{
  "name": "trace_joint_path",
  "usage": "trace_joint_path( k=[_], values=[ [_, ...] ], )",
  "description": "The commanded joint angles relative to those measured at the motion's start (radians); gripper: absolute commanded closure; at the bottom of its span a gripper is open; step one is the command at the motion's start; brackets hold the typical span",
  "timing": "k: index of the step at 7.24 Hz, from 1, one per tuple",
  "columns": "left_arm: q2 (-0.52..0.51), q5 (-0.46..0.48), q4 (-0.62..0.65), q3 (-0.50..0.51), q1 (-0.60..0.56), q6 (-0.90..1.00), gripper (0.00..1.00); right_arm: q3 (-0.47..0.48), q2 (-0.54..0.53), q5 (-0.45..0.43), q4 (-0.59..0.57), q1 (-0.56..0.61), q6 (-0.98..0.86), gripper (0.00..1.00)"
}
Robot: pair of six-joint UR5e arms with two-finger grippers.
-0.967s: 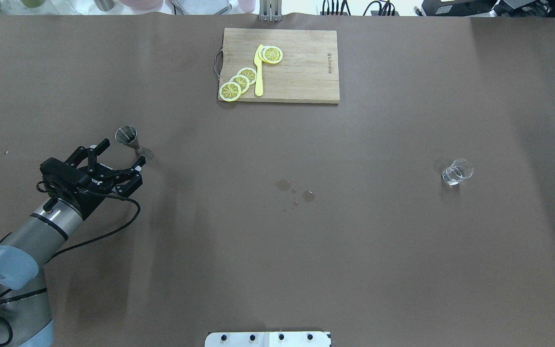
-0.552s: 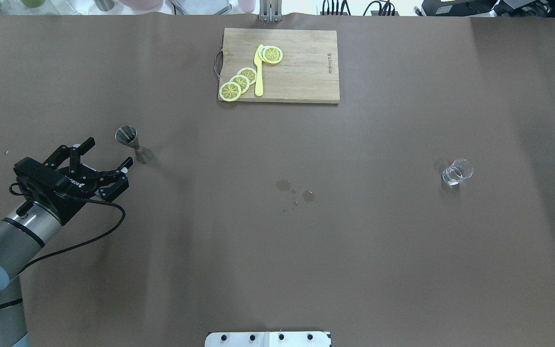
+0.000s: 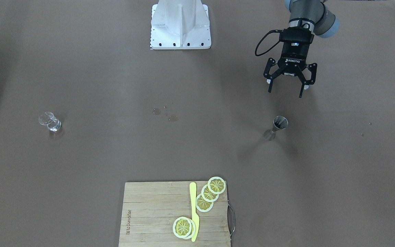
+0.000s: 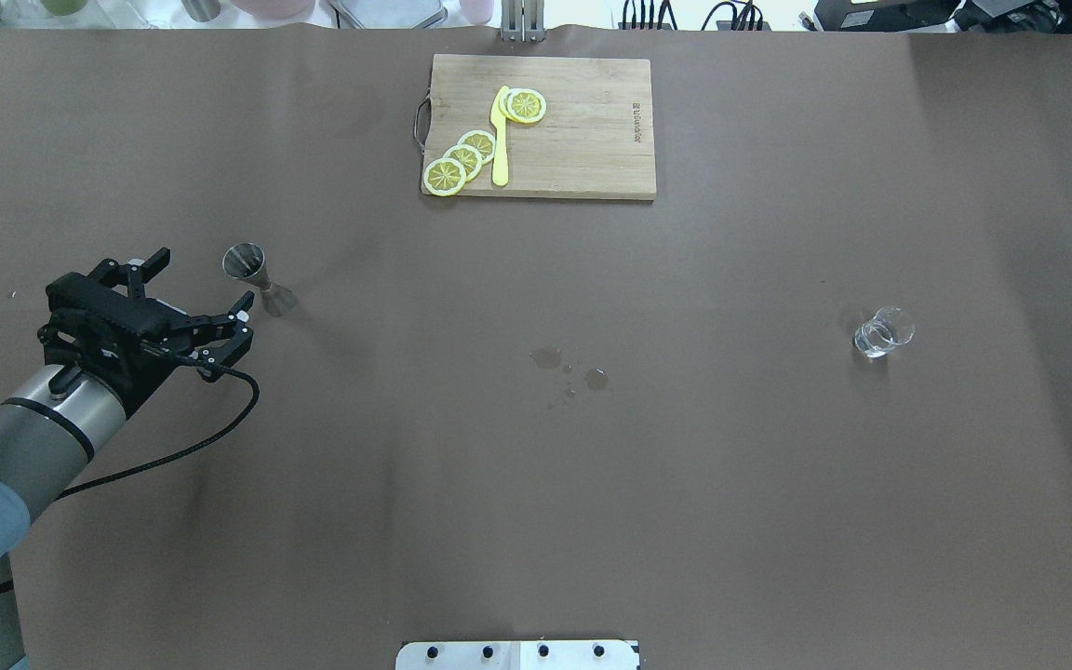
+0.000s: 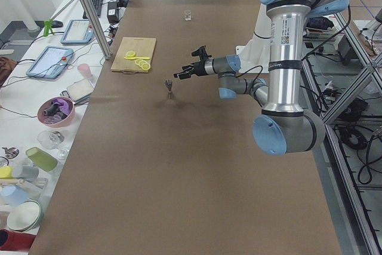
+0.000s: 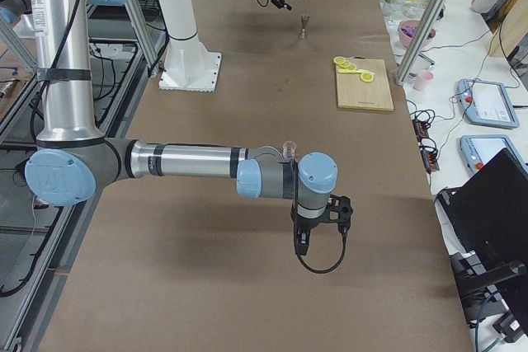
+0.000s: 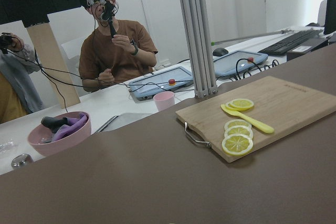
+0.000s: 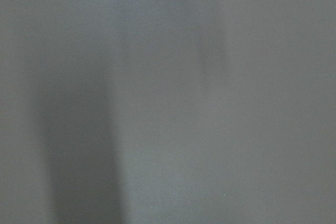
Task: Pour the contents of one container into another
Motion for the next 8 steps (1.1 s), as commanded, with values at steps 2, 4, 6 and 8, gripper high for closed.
trace_joint_path(
  k=[2,4,6,8],
  values=[
    [-0.185,-0.259,0.263,-0.041,-0.153,0.002,0.02,-0.009,-0.002,-0.003,0.000,0.000,0.000,0.00],
    [-0.306,-0.410,0.485,-0.041,-0.188,0.002,0.02,-0.003,0.000,-0.003,0.000,0.000,0.000,0.00],
    [-0.331,-0.526,0.533,0.008,-0.210,0.002,0.02,0.000,0.000,0.001,-0.001,0.000,0.000,0.00],
    [-0.330,-0.836,0.616,0.022,-0.349,0.005,0.02,0.001,0.000,0.006,-0.001,0.000,0.001,0.00]
  ],
)
